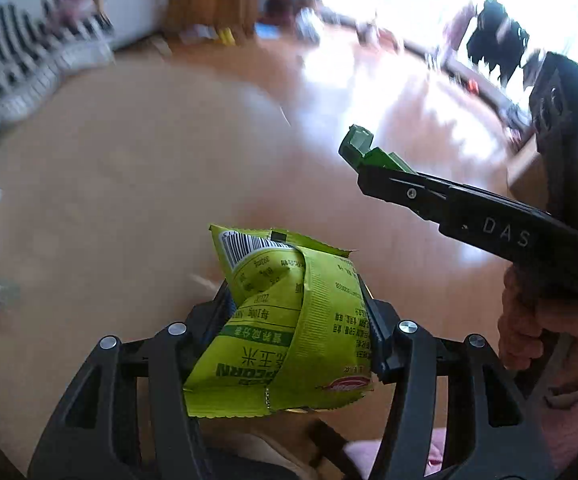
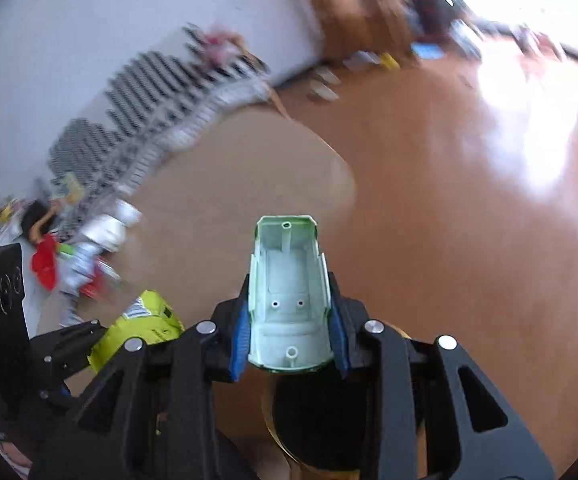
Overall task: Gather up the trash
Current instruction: 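Carry both items to the black bin and open both tools to drop them, then grasp crumpled blue paper with left tool while right tool grasps blue-capped wrapper, then carry both items over the bin and open both tools to drop them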
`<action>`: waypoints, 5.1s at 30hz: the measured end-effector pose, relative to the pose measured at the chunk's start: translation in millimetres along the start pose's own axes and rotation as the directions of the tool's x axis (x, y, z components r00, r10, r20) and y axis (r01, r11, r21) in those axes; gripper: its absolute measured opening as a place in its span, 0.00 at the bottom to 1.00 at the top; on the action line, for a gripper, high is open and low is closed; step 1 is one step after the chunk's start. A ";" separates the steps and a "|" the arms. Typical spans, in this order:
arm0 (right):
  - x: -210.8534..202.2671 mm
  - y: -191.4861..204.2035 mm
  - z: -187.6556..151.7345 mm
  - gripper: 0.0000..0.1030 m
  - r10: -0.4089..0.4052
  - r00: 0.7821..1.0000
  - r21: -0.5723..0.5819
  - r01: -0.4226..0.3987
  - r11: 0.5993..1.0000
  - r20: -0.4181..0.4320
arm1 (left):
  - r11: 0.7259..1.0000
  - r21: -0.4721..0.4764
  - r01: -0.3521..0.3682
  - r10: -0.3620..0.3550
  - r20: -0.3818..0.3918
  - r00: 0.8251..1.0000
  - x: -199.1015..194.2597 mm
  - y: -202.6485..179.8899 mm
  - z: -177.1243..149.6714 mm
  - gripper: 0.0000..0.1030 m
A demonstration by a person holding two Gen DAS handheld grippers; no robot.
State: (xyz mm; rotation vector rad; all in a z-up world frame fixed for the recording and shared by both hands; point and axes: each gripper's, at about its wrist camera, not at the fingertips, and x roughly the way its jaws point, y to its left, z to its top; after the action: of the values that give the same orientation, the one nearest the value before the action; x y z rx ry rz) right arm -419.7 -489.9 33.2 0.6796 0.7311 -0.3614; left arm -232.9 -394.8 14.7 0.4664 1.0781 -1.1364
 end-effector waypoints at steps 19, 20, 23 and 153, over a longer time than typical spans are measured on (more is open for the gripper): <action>58.4 -95.7 -50.0 0.87 0.062 0.977 0.293 0.001 0.956 -0.204 | 0.997 0.077 -0.029 0.033 -0.062 0.998 38.3 -21.4 -35.4 0.93; 54.5 -98.4 -48.3 0.87 0.057 0.981 0.298 0.001 0.955 -0.186 | 0.996 0.082 -0.040 0.044 -0.047 0.998 34.8 -24.9 -35.2 0.93; 42.9 -103.1 -44.0 0.88 -0.002 0.990 0.312 0.047 0.949 -0.141 | 0.994 0.072 -0.083 0.081 0.031 0.996 6.4 -24.4 -22.7 0.93; 78.4 -67.1 -81.3 0.08 0.098 0.970 0.207 -0.052 0.977 -0.223 | 0.998 -0.026 0.062 -0.066 -0.275 0.959 69.3 -39.1 -26.6 0.21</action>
State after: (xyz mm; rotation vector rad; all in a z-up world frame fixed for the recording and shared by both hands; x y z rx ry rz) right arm -439.9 -489.3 -96.6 0.9485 0.8961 -0.2899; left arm -278.1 -424.1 -49.6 0.5929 1.3524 -1.1403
